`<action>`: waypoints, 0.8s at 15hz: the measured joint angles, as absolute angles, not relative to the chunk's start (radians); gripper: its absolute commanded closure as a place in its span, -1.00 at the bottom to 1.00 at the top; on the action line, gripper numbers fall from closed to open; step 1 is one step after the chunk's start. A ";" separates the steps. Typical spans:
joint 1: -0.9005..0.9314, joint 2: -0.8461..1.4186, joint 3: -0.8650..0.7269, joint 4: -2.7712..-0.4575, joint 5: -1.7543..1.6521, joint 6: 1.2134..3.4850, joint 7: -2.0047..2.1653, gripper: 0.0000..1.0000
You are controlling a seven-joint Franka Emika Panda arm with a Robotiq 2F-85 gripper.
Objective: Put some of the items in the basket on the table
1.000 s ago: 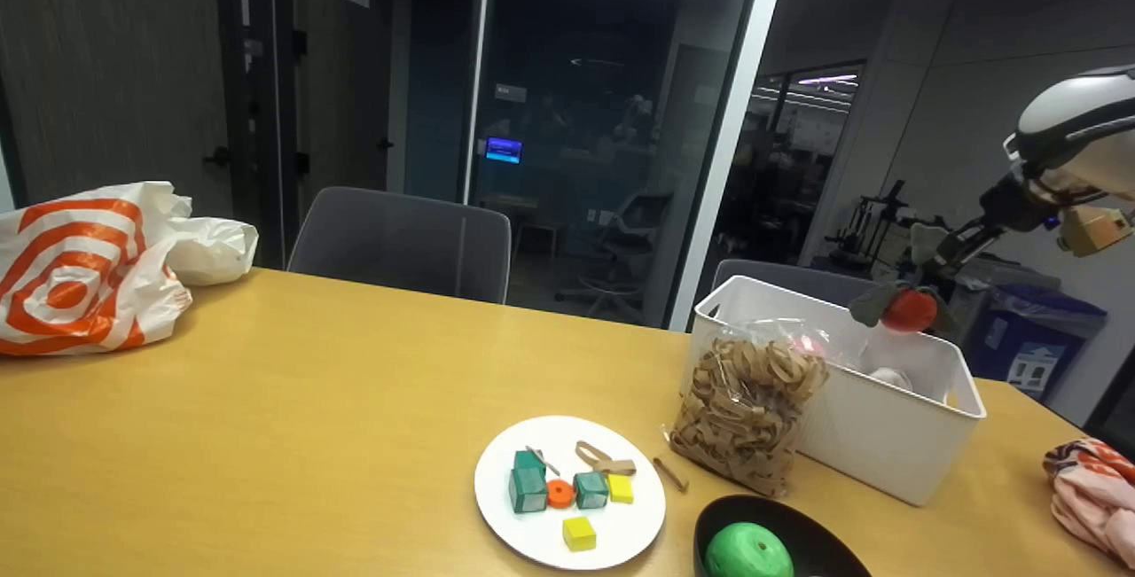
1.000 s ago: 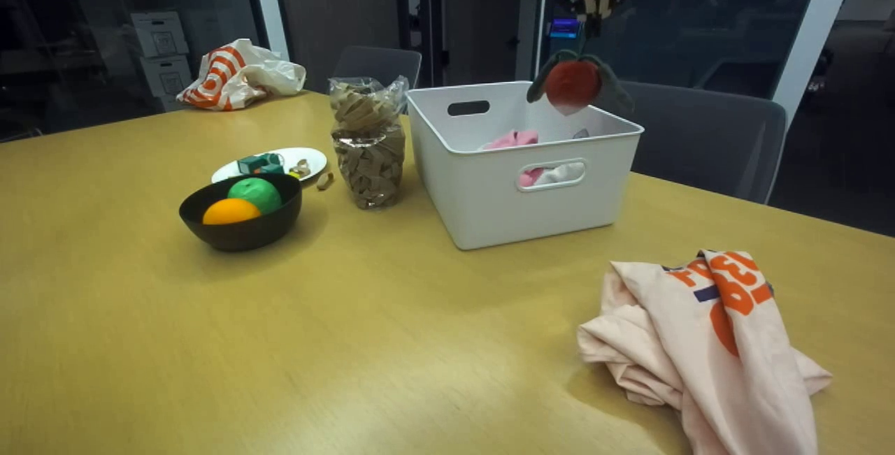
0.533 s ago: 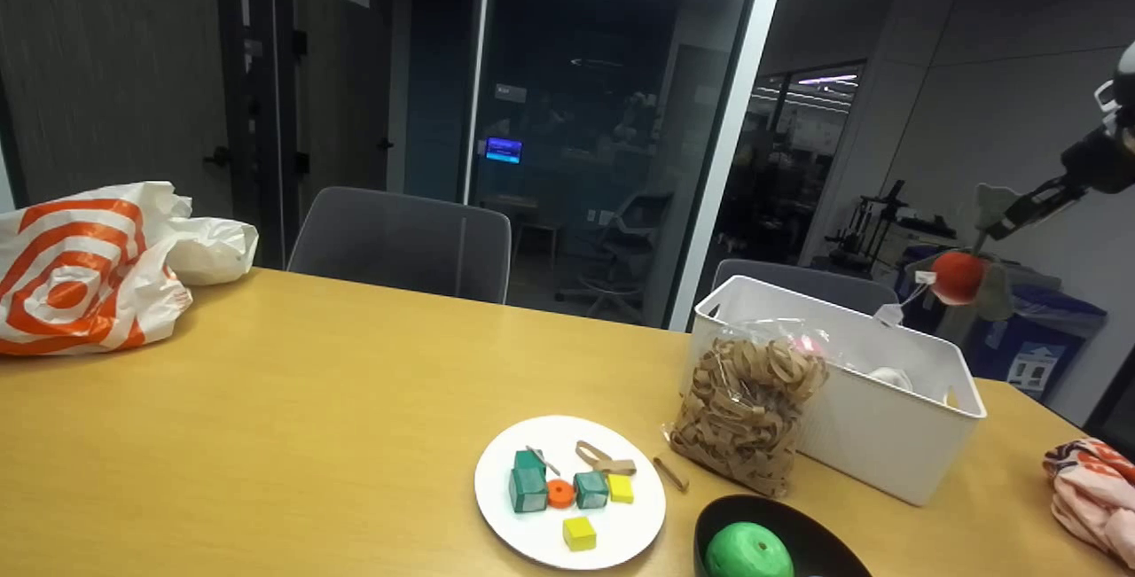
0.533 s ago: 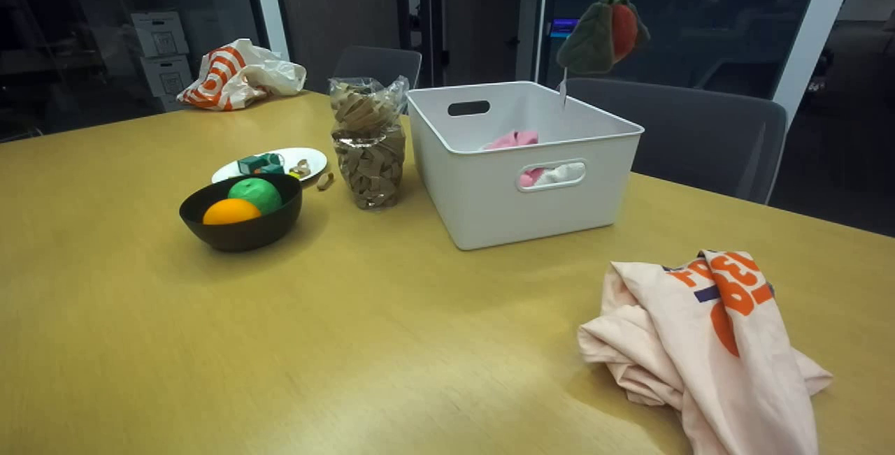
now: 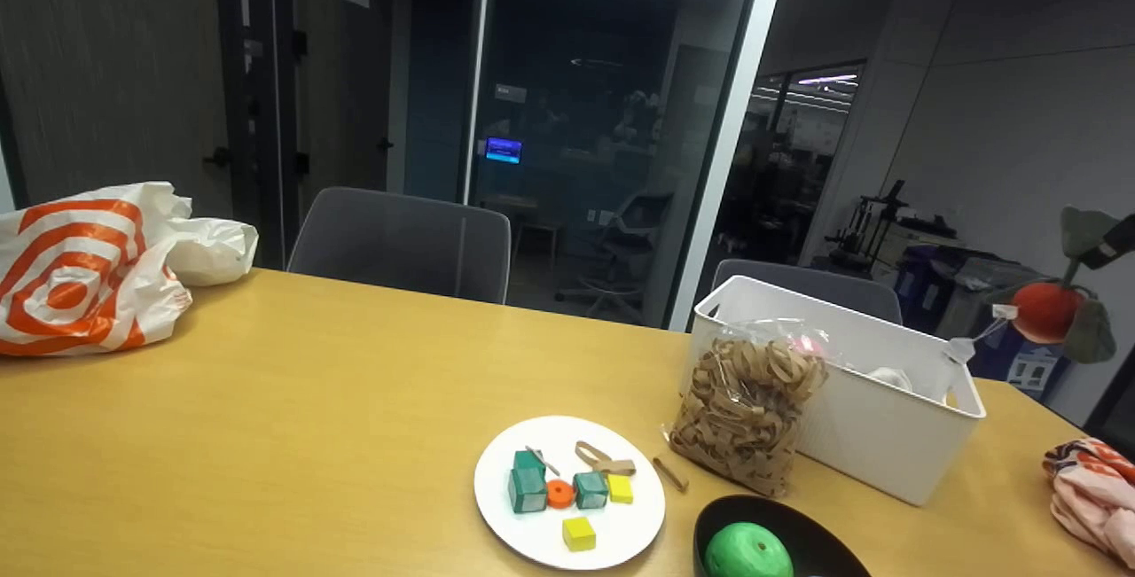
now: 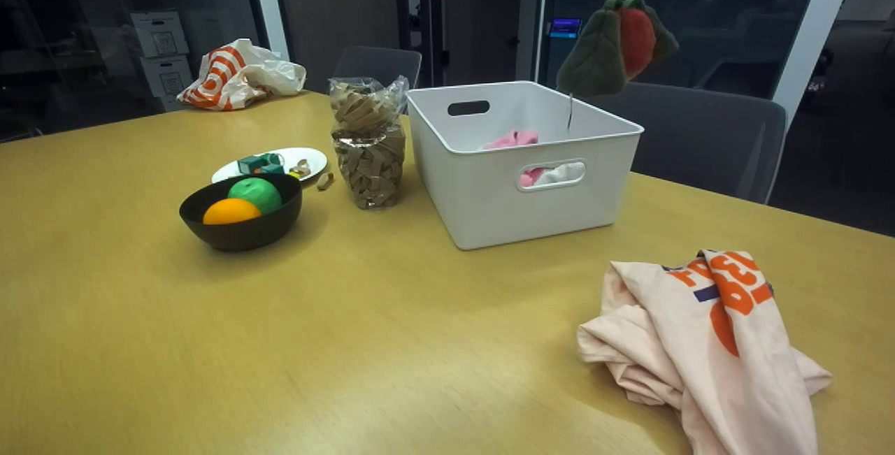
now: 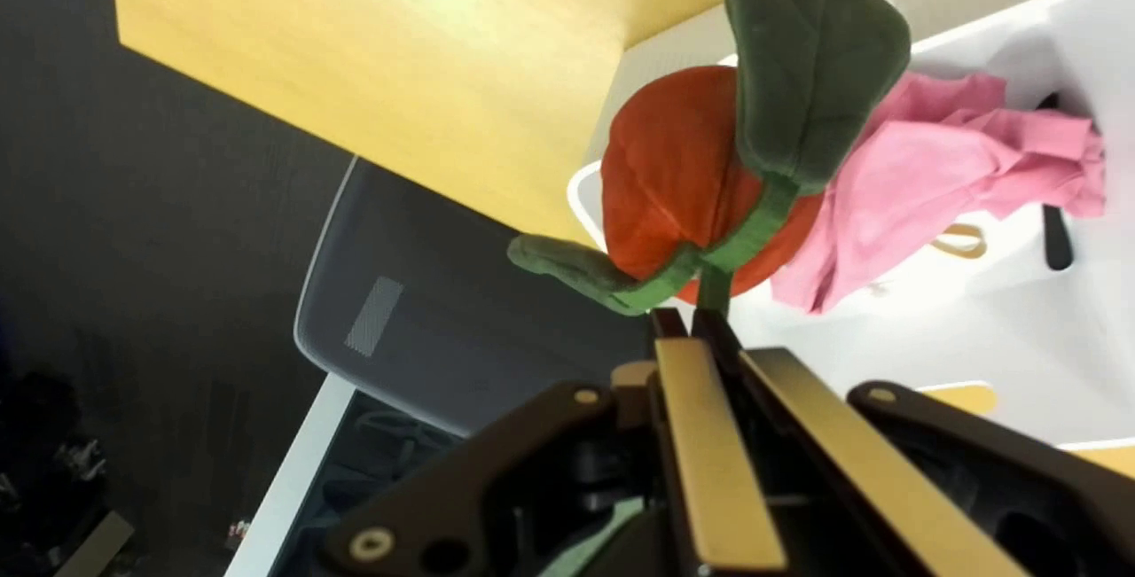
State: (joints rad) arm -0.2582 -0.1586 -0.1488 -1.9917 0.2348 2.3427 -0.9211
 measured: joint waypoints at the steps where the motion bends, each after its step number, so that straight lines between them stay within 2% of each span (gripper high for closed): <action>1: -0.252 -0.187 -0.157 -2.031 0.223 2.328 -0.921 0.86; 12: -0.080 -0.441 -0.239 -2.382 0.250 2.056 -1.081 0.85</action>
